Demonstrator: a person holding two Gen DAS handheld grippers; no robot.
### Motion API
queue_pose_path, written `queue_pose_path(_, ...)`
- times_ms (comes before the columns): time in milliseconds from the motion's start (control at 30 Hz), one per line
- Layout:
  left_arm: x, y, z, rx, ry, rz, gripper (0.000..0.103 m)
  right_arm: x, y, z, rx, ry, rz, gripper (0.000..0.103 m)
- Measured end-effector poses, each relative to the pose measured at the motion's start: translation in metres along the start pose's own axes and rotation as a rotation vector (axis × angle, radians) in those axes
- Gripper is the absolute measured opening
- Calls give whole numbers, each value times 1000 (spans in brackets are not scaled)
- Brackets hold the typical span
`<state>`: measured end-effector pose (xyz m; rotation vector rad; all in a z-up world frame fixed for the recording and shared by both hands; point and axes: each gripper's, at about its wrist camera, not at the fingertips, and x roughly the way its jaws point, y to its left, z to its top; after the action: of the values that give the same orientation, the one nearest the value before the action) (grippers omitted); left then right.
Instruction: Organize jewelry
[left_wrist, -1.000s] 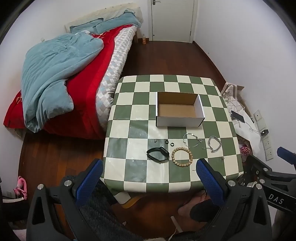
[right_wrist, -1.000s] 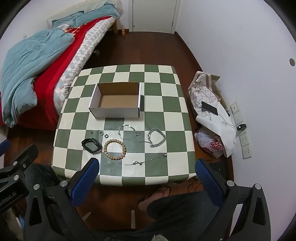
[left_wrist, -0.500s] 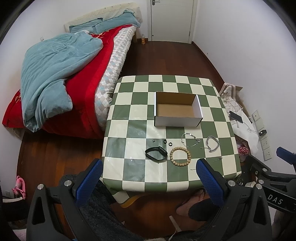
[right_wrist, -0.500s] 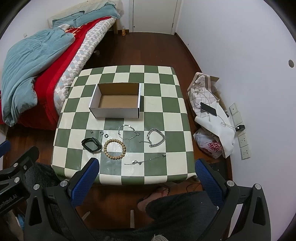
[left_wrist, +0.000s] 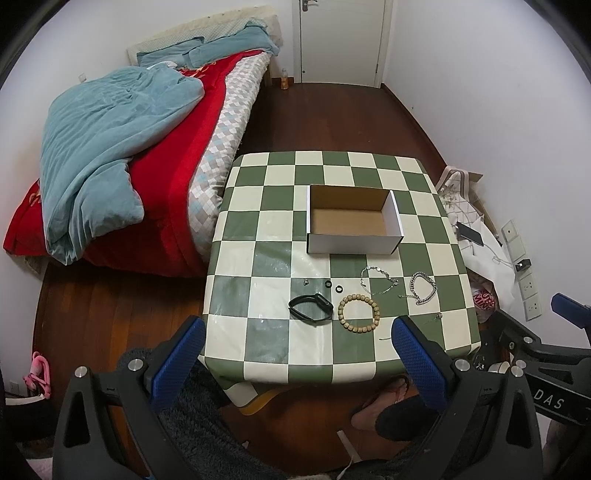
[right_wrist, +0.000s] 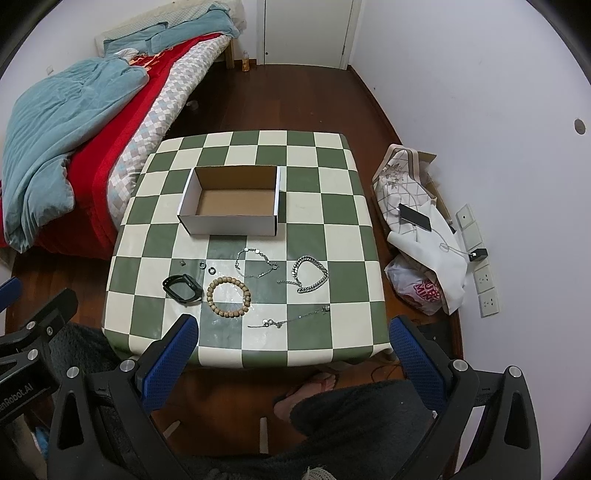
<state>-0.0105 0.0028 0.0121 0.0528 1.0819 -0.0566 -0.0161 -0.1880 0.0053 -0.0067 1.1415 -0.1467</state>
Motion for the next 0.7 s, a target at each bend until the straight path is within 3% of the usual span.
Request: queue_pose_path(700, -5, -6, 10, -1, -9, 0, 103, -19, 3, 4, -3, 1, 13, 103)
